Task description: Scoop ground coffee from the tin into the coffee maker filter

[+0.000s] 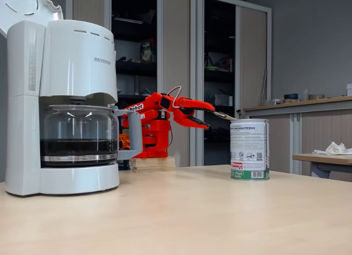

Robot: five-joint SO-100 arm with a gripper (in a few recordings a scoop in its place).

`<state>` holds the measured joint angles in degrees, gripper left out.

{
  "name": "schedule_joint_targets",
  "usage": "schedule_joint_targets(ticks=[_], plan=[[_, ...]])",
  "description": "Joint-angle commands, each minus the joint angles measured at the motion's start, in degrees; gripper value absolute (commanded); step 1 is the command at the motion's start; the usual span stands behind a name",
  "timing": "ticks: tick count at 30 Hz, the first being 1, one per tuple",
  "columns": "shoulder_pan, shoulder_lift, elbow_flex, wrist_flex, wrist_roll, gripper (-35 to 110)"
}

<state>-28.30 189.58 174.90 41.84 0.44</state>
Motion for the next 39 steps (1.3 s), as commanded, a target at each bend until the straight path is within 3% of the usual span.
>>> schedule_joint_targets(ticks=[1,12,27,39], plan=[[-0.70,1.05,-3.69,2.29,-0.44,23],[-8.88,2.55,-8.00,11.51,0.18,27],[-11.51,4.66,0.97,1.93,-3.52,27],[-11.43,4.66,-1.41,4.57,-5.01,27]])
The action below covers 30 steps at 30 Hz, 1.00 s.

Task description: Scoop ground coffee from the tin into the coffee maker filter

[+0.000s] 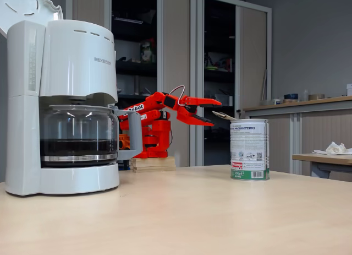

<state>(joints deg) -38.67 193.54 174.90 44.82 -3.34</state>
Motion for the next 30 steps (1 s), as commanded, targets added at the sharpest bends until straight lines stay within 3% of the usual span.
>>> schedule_joint_targets(ticks=[1,21,30], plan=[[-1.05,0.70,-1.93,2.29,-1.23,27],[0.35,-0.62,-10.37,10.90,-1.14,26],[0.97,-6.42,-11.69,7.82,-1.23,26]])
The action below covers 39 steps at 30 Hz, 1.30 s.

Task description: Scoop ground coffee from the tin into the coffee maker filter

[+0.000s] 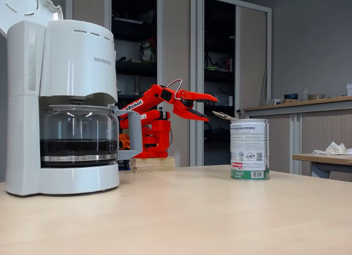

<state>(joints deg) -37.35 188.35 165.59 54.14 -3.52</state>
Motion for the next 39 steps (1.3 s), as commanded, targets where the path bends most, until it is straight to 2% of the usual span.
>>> schedule_joint_targets(ticks=[1,21,39], plan=[[-0.53,-2.02,-2.29,-2.20,-1.05,26],[-2.11,-18.02,-2.46,-16.79,-1.05,26],[-2.37,-31.64,-7.56,-24.26,-0.62,26]])
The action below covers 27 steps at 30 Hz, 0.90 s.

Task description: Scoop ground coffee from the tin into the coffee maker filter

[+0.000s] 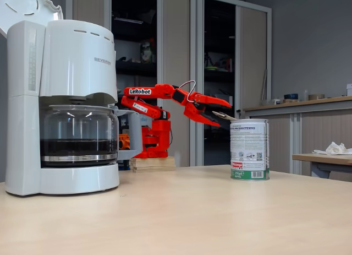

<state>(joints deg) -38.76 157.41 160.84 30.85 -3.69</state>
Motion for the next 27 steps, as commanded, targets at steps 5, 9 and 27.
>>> schedule_joint_targets(ticks=[5,9,27], plan=[[-1.23,-3.16,-3.52,-2.64,-0.18,25],[-1.49,-4.83,-3.69,-4.22,-0.18,25],[-1.05,-7.29,-3.60,-8.26,4.83,7]])
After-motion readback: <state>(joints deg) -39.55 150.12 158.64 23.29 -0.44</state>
